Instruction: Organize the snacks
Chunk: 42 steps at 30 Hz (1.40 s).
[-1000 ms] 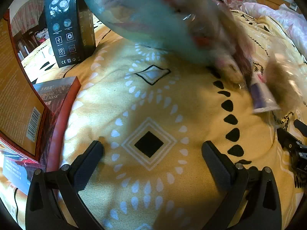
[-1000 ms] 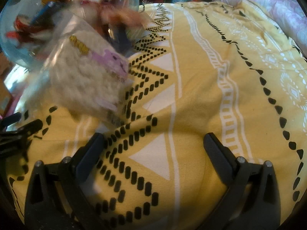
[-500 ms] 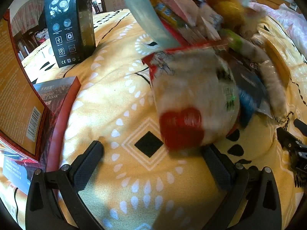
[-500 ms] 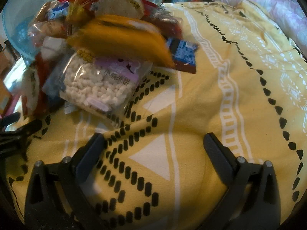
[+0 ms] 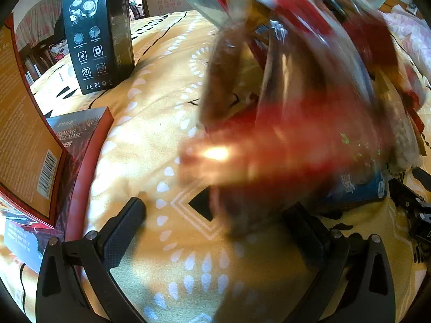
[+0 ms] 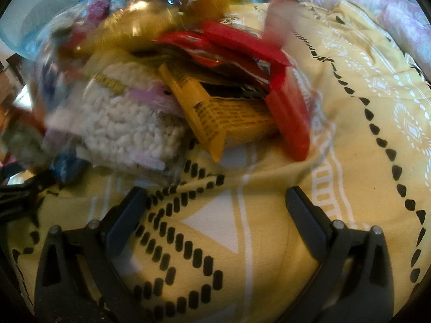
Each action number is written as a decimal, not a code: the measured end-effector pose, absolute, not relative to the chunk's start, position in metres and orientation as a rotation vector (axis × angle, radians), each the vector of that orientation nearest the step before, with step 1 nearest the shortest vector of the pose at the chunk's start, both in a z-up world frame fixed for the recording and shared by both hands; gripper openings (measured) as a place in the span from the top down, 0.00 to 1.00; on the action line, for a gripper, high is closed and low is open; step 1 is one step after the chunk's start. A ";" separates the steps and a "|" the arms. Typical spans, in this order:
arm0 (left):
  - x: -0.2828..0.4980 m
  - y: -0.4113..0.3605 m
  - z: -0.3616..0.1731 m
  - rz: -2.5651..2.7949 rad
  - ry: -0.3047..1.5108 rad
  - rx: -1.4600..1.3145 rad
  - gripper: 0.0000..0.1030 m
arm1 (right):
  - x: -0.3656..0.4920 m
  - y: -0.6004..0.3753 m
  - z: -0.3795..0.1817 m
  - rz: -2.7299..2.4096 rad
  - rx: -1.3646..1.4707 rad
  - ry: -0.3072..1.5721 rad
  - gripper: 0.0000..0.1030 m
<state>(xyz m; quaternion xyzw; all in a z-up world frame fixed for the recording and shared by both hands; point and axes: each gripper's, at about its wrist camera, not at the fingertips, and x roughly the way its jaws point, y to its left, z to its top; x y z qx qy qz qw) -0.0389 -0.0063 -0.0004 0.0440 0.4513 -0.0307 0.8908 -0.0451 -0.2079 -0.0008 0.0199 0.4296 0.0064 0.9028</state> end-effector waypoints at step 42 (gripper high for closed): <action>-0.045 -0.011 -0.001 -0.062 0.936 0.093 0.00 | -0.040 -0.213 0.000 0.019 0.047 0.886 0.00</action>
